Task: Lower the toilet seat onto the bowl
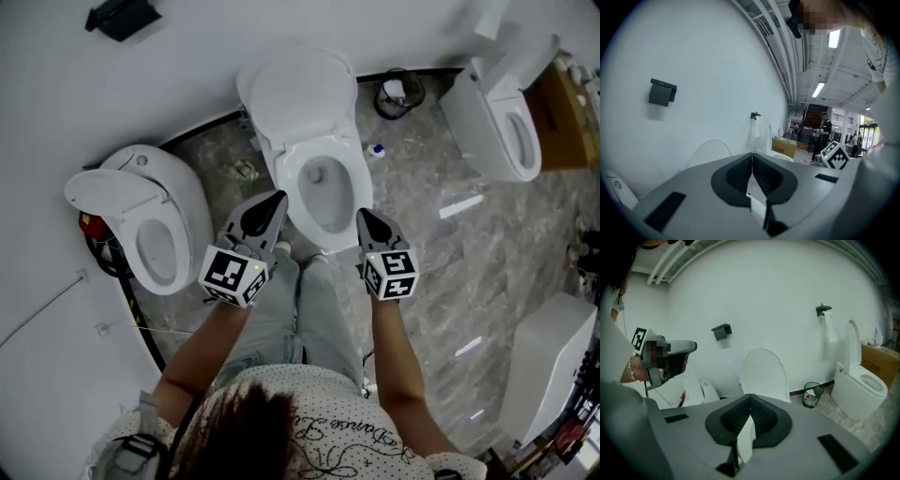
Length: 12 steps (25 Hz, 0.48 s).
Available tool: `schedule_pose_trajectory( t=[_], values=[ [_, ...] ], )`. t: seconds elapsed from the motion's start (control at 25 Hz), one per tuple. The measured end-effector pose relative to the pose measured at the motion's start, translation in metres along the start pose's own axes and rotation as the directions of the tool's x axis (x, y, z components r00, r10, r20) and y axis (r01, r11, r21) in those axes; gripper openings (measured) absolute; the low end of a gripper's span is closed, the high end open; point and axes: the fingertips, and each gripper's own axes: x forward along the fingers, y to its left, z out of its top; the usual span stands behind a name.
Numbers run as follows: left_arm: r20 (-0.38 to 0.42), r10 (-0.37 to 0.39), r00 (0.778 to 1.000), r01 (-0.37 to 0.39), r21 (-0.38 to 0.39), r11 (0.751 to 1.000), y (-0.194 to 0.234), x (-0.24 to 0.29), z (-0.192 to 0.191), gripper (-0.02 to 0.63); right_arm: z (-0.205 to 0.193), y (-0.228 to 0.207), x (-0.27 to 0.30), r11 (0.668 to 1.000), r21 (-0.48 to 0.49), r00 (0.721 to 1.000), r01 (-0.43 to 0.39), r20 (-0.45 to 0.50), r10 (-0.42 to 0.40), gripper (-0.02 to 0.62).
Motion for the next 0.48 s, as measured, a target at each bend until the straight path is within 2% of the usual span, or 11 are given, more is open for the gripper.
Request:
schedule_pose_trajectory(
  t=[0.24,0.48],
  values=[
    [0.058,-0.021,0.998,0.019,0.028,0.999,-0.01,-0.014,0.049,0.009,0.083,0.02,-0.038,0.997,-0.073,0.983,0.02,0.184,-0.007,0.011],
    [0.132,-0.029,0.991,0.017,0.092,0.996,-0.013,-0.033,0.098,0.008,0.158,0.053,-0.08,0.983,-0.171,0.938,0.066,0.347,-0.003,0.011]
  ],
)
